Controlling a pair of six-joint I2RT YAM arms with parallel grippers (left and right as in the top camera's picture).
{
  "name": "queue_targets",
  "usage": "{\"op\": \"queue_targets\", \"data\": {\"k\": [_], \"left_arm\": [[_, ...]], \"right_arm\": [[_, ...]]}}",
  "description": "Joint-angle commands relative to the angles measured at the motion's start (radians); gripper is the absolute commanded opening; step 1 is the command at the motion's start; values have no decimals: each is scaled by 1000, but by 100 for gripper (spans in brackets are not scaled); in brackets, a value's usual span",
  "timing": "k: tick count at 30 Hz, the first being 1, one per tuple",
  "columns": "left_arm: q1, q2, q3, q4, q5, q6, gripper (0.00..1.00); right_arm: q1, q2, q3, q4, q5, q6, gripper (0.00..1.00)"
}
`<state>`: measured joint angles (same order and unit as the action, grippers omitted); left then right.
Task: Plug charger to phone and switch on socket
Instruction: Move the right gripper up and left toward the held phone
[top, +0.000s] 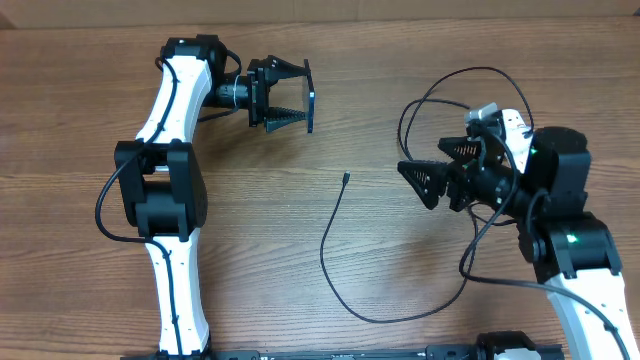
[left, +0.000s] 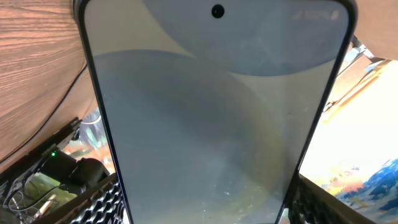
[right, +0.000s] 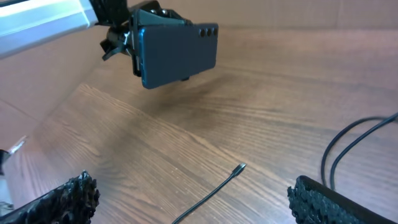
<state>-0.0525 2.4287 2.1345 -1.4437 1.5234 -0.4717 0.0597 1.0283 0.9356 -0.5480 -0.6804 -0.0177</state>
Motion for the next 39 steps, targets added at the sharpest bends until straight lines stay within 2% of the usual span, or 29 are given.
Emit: {"op": "queue_targets", "data": {"k": [1,4,9,12,19,26,31,35,39], "left_arm": [[2,4,32,0,58,0,73],[2,4,32,0,58,0,73],[2,4,32,0,58,0,74],[2,4,32,0,58,0,74],[2,4,32,0,58,0,74],[2,4,32,0,58,4,74],[2,4,32,0,58,4,73],[2,4,32,0,58,4,73],[2,4,32,0,58,4,73]], "right_arm": [[1,13,59,-12,69,152,100],[1,34,149,-106,123,156,100],[1,124,407,-399,369,156,100],[1,205,555,-548,399,156,100],[1,237,602,-557,225,156,100],[10,238,602,-525,236,235,100],[35,240,603,-550,373,312,100],[48,247,611,-540,373,322,100],[72,307,685,-641,373,307,99]]}}
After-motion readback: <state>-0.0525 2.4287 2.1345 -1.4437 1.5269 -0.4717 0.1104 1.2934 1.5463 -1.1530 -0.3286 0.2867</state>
